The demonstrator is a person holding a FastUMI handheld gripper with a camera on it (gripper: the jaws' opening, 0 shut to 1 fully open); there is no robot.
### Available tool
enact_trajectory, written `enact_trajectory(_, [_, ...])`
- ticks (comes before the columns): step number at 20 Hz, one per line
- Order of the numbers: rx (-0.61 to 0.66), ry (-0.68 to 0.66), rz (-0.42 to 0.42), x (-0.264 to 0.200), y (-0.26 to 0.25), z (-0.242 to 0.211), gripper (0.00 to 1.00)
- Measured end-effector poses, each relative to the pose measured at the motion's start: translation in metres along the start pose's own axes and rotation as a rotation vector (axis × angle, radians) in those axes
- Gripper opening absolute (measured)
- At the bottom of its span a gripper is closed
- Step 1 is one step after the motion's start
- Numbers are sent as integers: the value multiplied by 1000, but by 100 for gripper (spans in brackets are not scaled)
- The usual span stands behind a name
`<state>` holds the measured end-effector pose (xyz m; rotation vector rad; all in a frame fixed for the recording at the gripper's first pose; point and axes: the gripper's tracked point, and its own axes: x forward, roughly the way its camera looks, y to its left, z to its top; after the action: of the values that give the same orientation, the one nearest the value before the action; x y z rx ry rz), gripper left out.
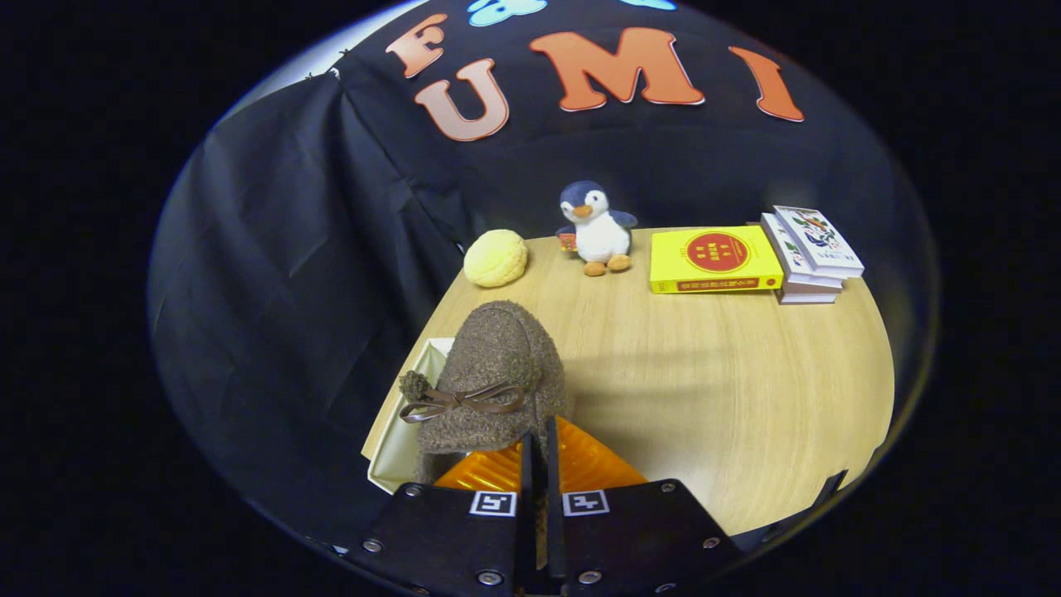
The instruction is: Open the storage box then place both shoes into the box .Put the left shoe in first, then the right shoe, with the right side of both shoes facing outward in a uniform manner.
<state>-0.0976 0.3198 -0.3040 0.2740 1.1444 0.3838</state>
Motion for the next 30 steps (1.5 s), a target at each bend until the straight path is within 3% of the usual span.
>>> enact_trajectory(8, [-22, 90, -22, 56, 50, -18, 6])
enact_trajectory(14, [-81, 154, -136, 84, 39, -45, 11])
enact_trajectory(16, [-81, 175, -142, 85, 38, -51, 16])
enact_trajectory(18, [-89, 203, -75, 83, 50, -55, 21])
enact_trajectory(19, [-93, 199, -47, 78, 56, -53, 29])
enact_trajectory(21, [-125, 151, -23, 65, 61, -40, 45])
enact_trajectory(25, [-176, 52, 17, 39, 61, -19, 64])
enact_trajectory(30, [-217, -154, 28, -12, 43, 27, 79])
